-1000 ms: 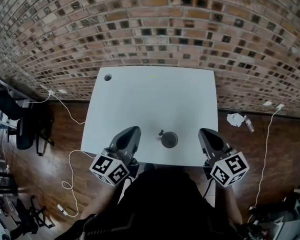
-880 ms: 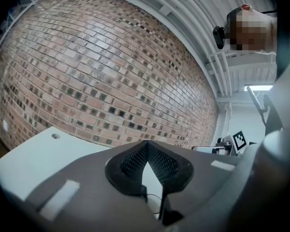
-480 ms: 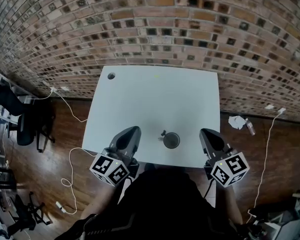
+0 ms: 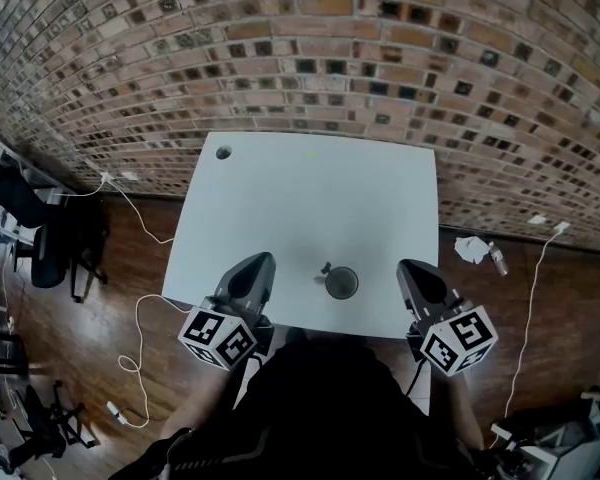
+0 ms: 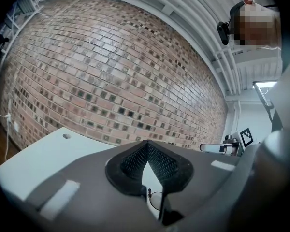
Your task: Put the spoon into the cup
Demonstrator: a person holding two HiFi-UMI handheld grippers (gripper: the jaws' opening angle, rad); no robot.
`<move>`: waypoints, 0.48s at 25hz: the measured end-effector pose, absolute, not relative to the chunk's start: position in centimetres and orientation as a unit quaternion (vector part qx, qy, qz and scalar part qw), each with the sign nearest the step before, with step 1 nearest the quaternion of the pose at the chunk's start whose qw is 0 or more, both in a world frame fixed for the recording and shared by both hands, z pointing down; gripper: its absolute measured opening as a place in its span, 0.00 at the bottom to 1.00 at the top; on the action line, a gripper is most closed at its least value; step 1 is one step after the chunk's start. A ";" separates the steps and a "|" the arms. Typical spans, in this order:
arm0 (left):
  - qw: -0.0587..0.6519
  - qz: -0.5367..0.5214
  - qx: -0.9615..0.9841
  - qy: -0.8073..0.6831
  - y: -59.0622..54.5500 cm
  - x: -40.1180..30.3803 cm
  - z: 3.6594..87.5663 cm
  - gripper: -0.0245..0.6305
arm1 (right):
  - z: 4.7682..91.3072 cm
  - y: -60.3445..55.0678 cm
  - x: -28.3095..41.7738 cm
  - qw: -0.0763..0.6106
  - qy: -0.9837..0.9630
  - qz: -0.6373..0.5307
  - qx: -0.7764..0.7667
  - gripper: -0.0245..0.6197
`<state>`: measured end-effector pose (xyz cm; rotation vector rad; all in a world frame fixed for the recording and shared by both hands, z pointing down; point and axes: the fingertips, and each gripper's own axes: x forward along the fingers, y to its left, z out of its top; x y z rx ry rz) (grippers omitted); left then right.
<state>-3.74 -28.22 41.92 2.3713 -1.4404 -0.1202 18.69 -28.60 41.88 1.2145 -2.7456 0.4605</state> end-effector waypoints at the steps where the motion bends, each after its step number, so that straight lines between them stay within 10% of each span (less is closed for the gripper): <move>1: 0.181 -0.043 0.840 -0.510 -28.1 -3.7 42.0 0.04 | 41.9 -28.6 18.7 0.052 -0.903 0.151 0.399 0.05; 12: 0.180 -0.043 0.837 -0.516 -27.8 -4.3 42.5 0.04 | 42.1 -28.6 18.0 0.054 -0.907 0.153 0.389 0.05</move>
